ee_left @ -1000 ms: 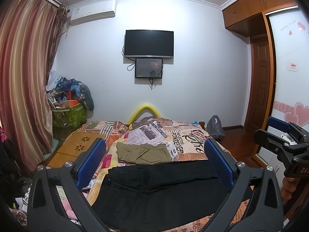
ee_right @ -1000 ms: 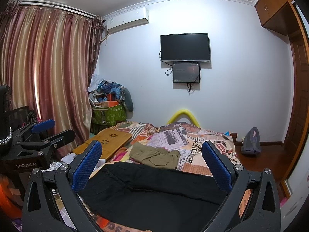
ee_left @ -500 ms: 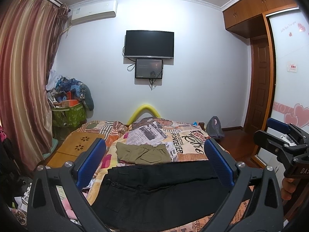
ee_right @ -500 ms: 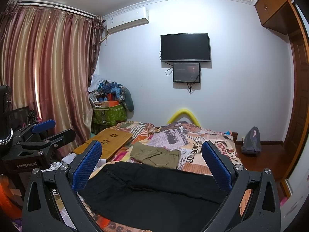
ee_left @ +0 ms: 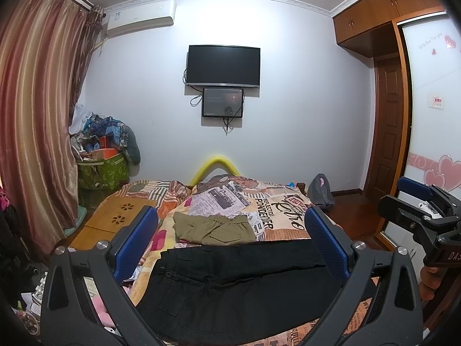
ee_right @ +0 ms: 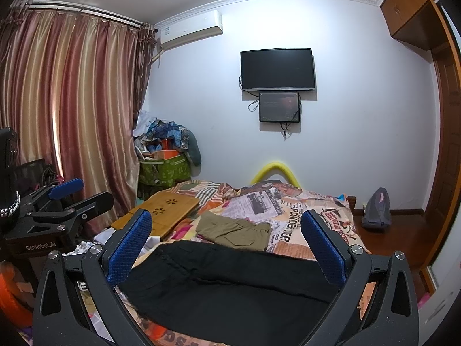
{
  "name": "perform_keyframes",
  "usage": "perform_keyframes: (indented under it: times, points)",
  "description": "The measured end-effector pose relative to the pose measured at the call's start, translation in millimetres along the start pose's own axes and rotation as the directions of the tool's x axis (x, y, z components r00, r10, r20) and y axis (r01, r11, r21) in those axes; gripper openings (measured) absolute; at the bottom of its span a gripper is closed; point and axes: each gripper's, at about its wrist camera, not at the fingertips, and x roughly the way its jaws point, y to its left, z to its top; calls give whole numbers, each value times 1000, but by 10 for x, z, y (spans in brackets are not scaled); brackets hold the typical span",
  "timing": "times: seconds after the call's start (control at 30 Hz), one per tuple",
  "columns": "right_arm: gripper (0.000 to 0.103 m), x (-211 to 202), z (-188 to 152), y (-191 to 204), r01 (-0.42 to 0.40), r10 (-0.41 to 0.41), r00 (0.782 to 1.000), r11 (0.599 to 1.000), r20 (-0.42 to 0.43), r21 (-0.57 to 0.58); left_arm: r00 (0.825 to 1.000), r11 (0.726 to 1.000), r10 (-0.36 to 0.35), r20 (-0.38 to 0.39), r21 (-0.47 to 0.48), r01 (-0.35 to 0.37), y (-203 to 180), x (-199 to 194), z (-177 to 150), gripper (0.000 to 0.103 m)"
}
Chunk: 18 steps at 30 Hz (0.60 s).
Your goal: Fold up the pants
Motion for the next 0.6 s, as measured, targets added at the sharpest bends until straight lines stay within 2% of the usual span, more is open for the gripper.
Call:
perform_keyframes:
  times: [0.6]
  points:
    - [103,25,22,11,-7,7,1000,1000,-5,2,1000,1000,3,-9,-4,-3,24,47,-45,103]
